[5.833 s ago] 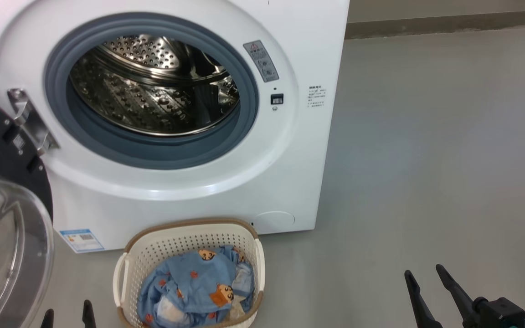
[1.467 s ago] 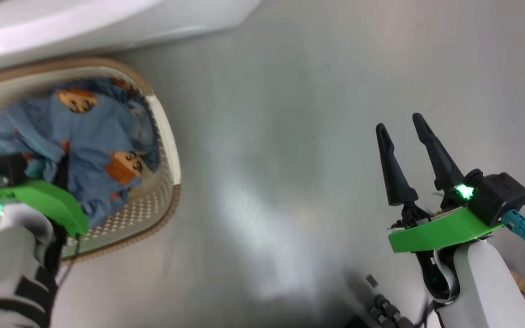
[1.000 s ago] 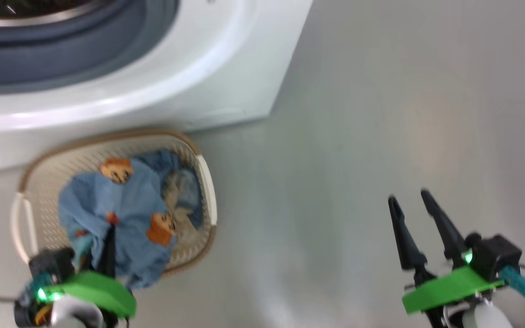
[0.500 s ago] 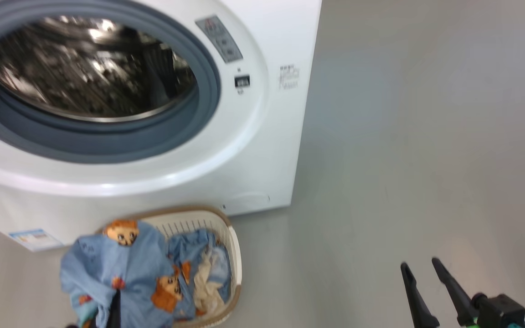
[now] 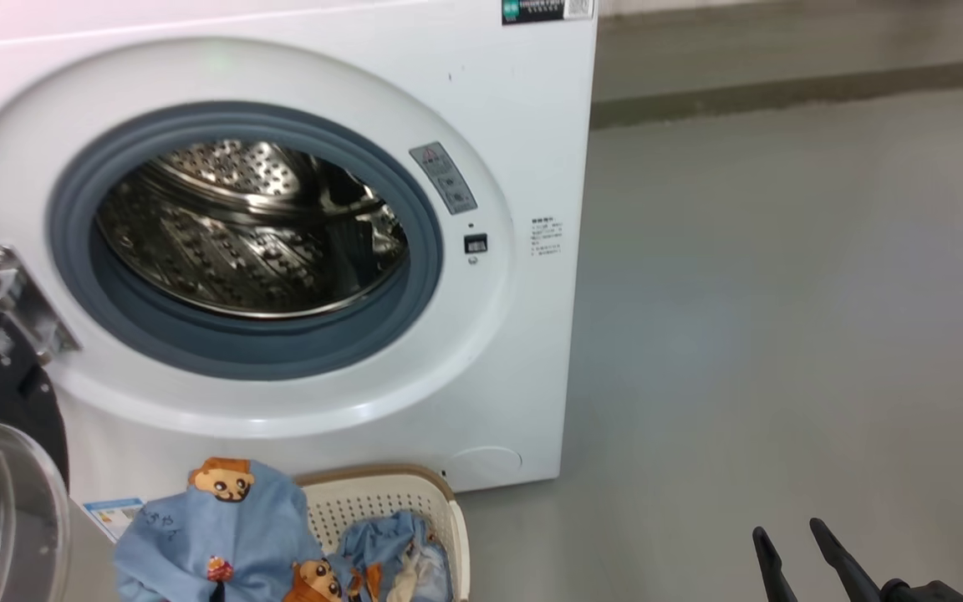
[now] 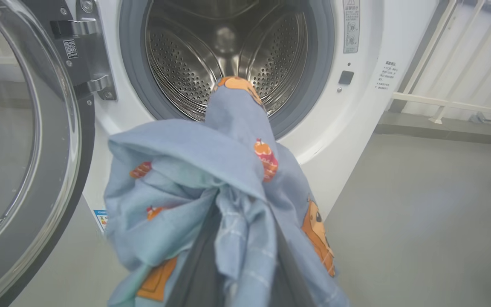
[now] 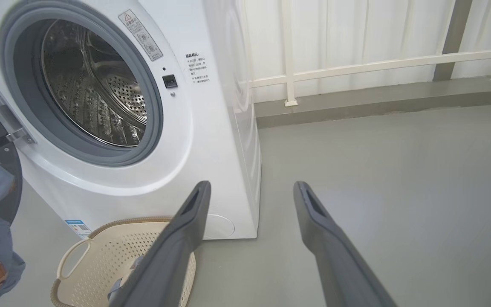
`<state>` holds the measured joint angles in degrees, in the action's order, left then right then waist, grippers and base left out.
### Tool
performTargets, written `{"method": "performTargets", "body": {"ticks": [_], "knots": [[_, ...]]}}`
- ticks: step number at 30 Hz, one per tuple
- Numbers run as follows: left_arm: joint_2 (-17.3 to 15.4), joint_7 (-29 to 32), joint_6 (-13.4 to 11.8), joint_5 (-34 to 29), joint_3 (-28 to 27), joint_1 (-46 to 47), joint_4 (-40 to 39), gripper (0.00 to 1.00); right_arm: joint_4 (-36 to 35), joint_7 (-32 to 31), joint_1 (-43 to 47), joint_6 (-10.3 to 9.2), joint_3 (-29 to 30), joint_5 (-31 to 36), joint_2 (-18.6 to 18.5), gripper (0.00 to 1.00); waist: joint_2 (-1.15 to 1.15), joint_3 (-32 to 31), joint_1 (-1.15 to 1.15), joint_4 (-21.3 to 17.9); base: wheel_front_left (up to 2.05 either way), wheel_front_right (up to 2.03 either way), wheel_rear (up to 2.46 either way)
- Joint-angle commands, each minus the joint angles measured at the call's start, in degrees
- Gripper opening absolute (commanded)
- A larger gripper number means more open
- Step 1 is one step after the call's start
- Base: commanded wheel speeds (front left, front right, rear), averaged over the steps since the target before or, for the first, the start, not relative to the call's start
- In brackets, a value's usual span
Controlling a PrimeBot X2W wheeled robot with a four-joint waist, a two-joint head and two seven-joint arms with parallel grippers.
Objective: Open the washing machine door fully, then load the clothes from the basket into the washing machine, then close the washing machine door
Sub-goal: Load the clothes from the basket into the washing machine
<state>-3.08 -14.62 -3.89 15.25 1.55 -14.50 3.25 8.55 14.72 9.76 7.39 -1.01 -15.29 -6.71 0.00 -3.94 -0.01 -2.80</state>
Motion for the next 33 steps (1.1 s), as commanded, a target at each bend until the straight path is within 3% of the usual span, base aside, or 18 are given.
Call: {"method": "performTargets", "body": {"ticks": [1, 33], "knots": [[-0.1, -0.4, -0.6, -0.6, -1.5, 0.9, -2.2, 0.00, -1.6, 0.3, -0.5, 0.10, -1.1, -0.1, -0.9, 1.00, 0.00, -1.1, 0.01, 0.9, 0.00, 0.00, 0.00], [-0.5, -0.4, -1.7, -0.1, -0.8, 0.8, -2.8, 0.00, -1.7, 0.3, -0.9, 0.10, -2.3, 0.0, -0.2, 1.00, 0.00, 0.2, 0.01, -0.3, 0.00, 0.00, 0.00]]}}
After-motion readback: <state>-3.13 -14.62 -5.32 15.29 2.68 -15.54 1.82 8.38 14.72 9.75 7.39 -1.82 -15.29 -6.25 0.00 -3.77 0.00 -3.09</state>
